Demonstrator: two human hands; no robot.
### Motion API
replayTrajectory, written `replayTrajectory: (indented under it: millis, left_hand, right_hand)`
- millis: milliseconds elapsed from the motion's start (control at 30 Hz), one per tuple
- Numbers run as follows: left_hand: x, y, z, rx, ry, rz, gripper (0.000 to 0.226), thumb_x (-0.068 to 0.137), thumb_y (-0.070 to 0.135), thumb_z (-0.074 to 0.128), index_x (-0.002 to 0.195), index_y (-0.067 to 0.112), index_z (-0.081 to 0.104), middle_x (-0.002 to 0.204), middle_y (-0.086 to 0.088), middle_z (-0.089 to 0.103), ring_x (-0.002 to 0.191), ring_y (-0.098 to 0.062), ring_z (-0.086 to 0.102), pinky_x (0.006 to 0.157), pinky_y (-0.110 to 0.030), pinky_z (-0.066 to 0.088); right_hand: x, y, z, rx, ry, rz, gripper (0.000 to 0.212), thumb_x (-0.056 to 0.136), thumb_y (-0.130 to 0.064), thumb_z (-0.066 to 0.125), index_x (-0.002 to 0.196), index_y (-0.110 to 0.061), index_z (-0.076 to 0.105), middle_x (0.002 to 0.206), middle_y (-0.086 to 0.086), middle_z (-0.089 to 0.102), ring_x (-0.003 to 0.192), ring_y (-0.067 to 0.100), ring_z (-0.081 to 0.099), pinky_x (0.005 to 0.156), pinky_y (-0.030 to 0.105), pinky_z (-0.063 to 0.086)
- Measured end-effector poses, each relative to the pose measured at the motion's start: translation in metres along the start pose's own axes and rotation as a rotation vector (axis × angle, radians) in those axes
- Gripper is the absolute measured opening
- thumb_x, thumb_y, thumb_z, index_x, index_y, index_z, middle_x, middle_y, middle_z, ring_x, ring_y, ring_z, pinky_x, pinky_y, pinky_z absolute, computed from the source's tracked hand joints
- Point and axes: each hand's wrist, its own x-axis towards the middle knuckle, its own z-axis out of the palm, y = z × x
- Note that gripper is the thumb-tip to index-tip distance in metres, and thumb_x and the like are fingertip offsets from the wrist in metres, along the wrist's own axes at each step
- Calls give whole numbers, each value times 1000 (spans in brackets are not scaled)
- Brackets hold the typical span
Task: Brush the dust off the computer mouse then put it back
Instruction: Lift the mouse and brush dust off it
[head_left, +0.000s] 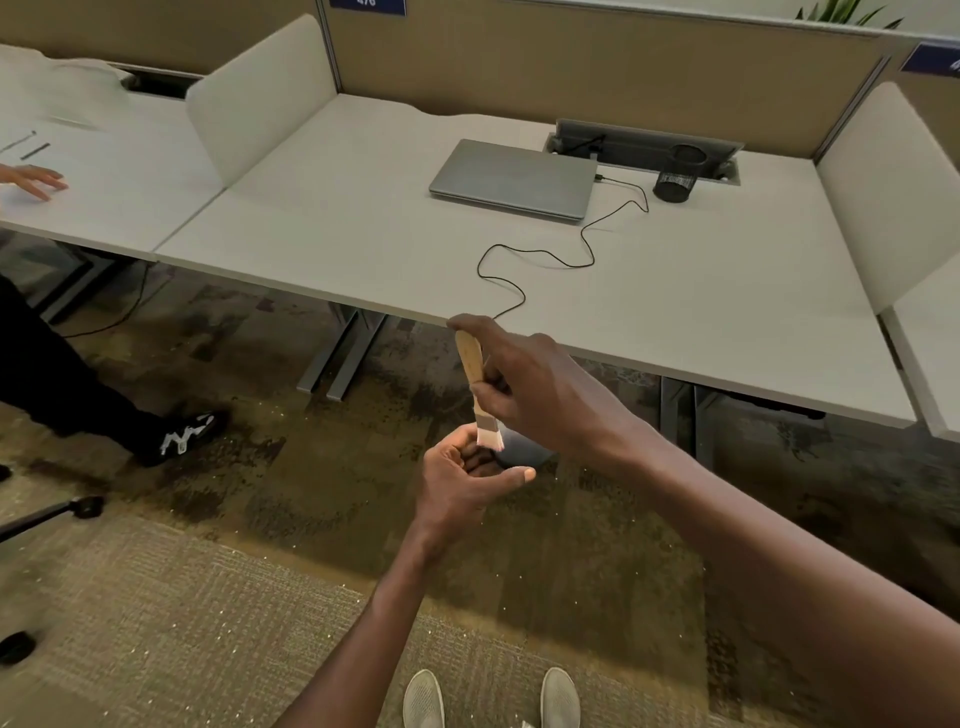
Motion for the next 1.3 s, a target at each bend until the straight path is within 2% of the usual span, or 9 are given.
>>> replayTrajectory:
  millis: [100,200,333,533,800,967,1100,1233,1300]
  left_hand:
    - [-2,2,1,-35,-14,8,52,68,1,92,113,18,72,106,-2,80,103,-22,76,83,-25,60]
    - [-3,0,2,-61,-11,8,63,66,-1,92,118,24,70,109,2,79,105,-18,75,84,-23,59]
    - [-2,-3,-1,-64,3,15,61,66,0,93,119,21,70,110,0,79,106,-21,75,85,-26,60]
    - [0,-3,-3,-42,-5,21,44,68,-5,90,106,11,71,102,-9,80,100,-26,77,83,-28,61]
    - [-1,-8,-2,-77,25,13,64,66,-6,90,121,18,69,109,3,79,105,-18,75,83,-23,60]
    - [5,-13,-7,-54,20,7,62,67,5,93,124,7,67,108,-7,79,104,-25,75,84,-27,60]
    - [8,-12,-8,-70,36,5,78,59,19,97,130,12,65,114,-5,78,108,-22,74,88,-29,60]
    - [9,-12,-8,-75,43,5,78,56,19,98,127,18,67,116,-3,77,111,-21,73,87,-26,60]
    - [8,-13,-8,-62,39,9,74,58,16,98,126,18,68,116,-2,77,110,-21,74,86,-26,60]
  right_hand:
    - [4,5,-2,-27,16,29,61,95,-6,60,151,-15,39,65,-5,60,49,6,54,51,17,45]
    - [7,9,-9,-94,54,59,60,96,-7,59,151,-15,38,71,8,67,54,23,59,56,38,56]
    - [7,7,-12,-20,91,89,62,95,-8,62,152,-16,38,75,11,71,59,25,64,63,44,58]
    - [0,0,1,28,44,53,63,94,-6,64,151,-15,39,73,8,69,58,22,63,59,42,57]
    - [-2,15,-11,44,154,110,64,93,-7,66,151,-15,39,73,6,71,59,21,66,62,42,58]
    - [-15,7,-2,101,52,34,68,93,-12,70,152,-23,37,83,1,75,67,10,70,67,30,60]
    - [-18,13,-3,91,57,49,66,95,-11,67,152,-22,36,80,2,72,67,14,69,68,35,60]
    - [-12,24,-12,105,145,102,64,94,-6,67,150,-18,38,78,9,73,66,24,69,67,44,59]
    - [-11,27,-15,111,191,102,62,94,-5,68,148,-16,40,77,8,73,64,21,69,66,40,59]
